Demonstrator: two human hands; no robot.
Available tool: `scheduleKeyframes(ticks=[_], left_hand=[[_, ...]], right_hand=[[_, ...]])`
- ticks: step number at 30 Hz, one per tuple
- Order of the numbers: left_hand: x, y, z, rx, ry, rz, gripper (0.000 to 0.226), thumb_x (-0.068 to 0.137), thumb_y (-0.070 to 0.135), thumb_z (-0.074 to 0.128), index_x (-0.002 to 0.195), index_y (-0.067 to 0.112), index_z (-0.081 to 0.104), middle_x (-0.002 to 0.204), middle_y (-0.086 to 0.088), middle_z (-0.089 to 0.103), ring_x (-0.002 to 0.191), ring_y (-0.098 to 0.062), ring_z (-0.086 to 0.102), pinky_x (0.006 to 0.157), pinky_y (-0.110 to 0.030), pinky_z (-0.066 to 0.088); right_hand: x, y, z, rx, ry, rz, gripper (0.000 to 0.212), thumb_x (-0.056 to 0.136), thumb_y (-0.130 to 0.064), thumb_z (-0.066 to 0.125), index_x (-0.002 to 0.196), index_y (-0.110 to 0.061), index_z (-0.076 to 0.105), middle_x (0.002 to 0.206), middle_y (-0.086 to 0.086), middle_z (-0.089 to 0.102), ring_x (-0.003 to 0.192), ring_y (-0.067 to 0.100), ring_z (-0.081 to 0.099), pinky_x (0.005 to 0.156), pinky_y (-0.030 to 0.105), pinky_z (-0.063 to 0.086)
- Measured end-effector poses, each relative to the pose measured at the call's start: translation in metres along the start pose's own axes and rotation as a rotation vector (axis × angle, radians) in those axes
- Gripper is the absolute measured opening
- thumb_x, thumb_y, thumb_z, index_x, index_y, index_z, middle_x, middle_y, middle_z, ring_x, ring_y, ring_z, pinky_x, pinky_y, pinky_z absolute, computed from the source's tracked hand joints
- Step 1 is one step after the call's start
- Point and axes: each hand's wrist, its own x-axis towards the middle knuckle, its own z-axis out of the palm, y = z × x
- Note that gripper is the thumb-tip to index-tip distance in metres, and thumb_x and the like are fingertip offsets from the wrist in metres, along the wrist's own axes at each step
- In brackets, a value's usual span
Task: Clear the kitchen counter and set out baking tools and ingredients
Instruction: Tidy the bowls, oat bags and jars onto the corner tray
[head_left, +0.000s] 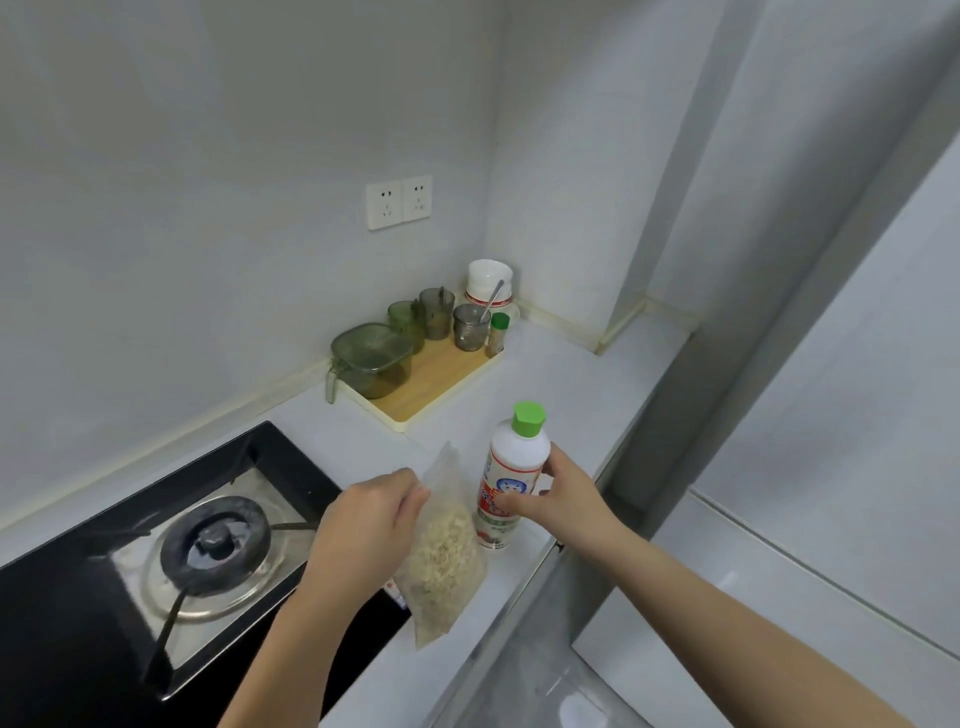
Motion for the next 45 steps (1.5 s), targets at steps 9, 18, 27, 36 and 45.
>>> scheduleKeyframes(ticks=[9, 18, 27, 36, 45], left_hand=[[0.096, 0.047, 0.073, 0.052, 0.042, -0.076, 0.039, 0.095, 0.029, 0.053, 0.062, 0.023, 0.034, 0.05, 0.005, 0.039, 0.049, -0.016, 0.043, 0.046, -0.028, 0.029], [0.186, 0.071, 0.143, 0.081, 0.006, -0.092, 0.033, 0.095, 0.03, 0.054, 0.066, 0.017, 0.045, 0.056, 0.005, 0.049, 0.052, -0.013, 0.048, 0.049, -0.03, 0.041], [0.294, 0.062, 0.195, 0.077, -0.141, -0.007, 0.032, 0.1, 0.037, 0.041, 0.076, 0.017, 0.048, 0.066, 0.004, 0.052, 0.063, -0.015, 0.052, 0.059, -0.03, 0.042], [0.368, 0.043, 0.216, 0.057, -0.146, 0.143, 0.027, 0.099, 0.033, 0.044, 0.076, 0.02, 0.045, 0.061, 0.007, 0.041, 0.059, -0.015, 0.045, 0.056, -0.028, 0.032], [0.382, 0.019, 0.239, 0.132, -0.066, 0.233, 0.03, 0.091, 0.037, 0.044, 0.065, 0.021, 0.044, 0.053, 0.011, 0.033, 0.041, -0.013, 0.04, 0.04, -0.019, 0.023]], right_hand=[[0.113, 0.057, -0.104, -0.021, 0.027, 0.046, 0.063, 0.065, -0.034, 0.082, 0.12, -0.024, 0.053, 0.119, -0.003, 0.059, 0.109, 0.014, 0.057, 0.092, 0.035, 0.05], [0.221, 0.096, -0.167, 0.067, 0.179, 0.128, 0.046, 0.075, -0.018, 0.08, 0.112, -0.015, 0.053, 0.109, 0.0, 0.062, 0.092, 0.015, 0.057, 0.076, 0.028, 0.044], [0.326, 0.12, -0.209, 0.083, 0.399, 0.204, 0.049, 0.075, -0.014, 0.079, 0.118, -0.008, 0.055, 0.112, 0.006, 0.064, 0.094, 0.02, 0.062, 0.078, 0.032, 0.049], [0.386, 0.14, -0.247, 0.102, 0.597, 0.252, 0.039, 0.072, -0.011, 0.081, 0.102, -0.009, 0.057, 0.101, 0.007, 0.065, 0.084, 0.019, 0.061, 0.072, 0.03, 0.046], [0.425, 0.166, -0.253, 0.126, 0.646, 0.319, 0.043, 0.073, -0.012, 0.08, 0.109, -0.009, 0.056, 0.108, 0.006, 0.063, 0.09, 0.02, 0.059, 0.079, 0.034, 0.049]])
